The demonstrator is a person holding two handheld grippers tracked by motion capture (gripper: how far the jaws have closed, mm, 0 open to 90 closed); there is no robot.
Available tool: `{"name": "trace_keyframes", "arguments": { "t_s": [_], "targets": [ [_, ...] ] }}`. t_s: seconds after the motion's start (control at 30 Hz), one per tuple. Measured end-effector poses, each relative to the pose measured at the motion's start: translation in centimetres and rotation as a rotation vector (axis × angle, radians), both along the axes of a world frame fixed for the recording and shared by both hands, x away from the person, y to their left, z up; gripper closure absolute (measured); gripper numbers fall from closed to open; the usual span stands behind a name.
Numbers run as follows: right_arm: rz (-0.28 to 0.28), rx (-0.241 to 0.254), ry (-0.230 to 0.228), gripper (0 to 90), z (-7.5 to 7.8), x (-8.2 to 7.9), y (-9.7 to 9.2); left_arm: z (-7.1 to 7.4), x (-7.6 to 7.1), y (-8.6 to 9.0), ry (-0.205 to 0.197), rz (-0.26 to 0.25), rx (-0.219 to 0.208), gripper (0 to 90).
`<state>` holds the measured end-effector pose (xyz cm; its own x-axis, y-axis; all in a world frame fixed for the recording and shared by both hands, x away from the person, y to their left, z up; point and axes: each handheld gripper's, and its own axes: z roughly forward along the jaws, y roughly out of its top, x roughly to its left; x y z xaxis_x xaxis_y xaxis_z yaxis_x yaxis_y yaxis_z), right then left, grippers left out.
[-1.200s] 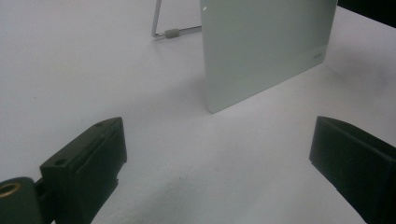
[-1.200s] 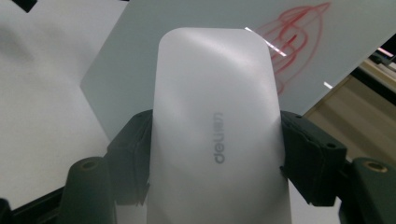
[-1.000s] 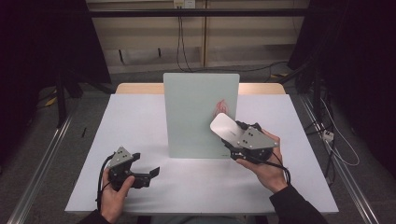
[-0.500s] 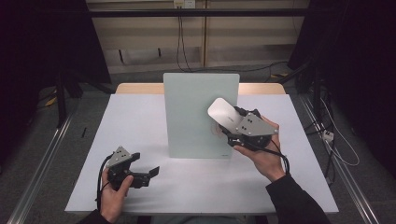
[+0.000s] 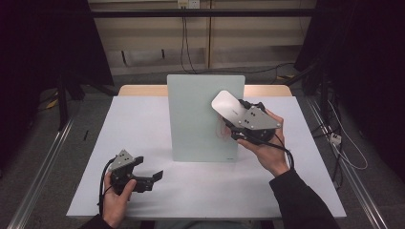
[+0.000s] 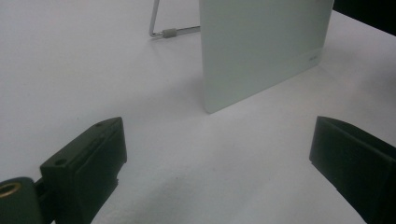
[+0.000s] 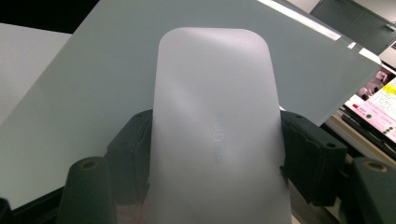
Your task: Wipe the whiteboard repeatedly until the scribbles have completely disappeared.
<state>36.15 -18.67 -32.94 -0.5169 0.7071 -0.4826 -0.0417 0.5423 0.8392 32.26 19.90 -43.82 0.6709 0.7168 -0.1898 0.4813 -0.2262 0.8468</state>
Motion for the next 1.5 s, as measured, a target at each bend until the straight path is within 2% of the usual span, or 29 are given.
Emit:
{"name": "trace_keyframes", "arguments": {
  "t_s": [0.1, 0.13, 0.63, 1.23, 1.5],
  "targets": [
    [-0.006, -0.005, -0.009, 31.4, 0.1, 0.1, 0.0, 0.0, 0.0, 0.0, -0.001, -0.001, 0.0, 4.0],
    [-0.013, -0.021, -0.014, 31.4, 0.0, 0.1, 0.1, 0.0, 0.0, 0.0, -0.001, -0.001, 0.001, 4.0],
    [-0.02, -0.047, -0.002, 31.6, -0.4, 0.4, 0.1, 0.0, 0.0, 0.0, 0.0, 0.001, 0.001, 4.0],
    [0.024, -0.082, 0.068, 31.6, -2.8, -0.6, 1.1, 0.0, 0.0, 0.0, 0.0, -0.004, 0.004, 4.0],
    [0.028, -0.086, 0.08, 31.6, -2.9, -0.6, 1.2, 0.0, 0.0, -0.1, 0.001, -0.002, 0.004, 4.0]
  ]
}}
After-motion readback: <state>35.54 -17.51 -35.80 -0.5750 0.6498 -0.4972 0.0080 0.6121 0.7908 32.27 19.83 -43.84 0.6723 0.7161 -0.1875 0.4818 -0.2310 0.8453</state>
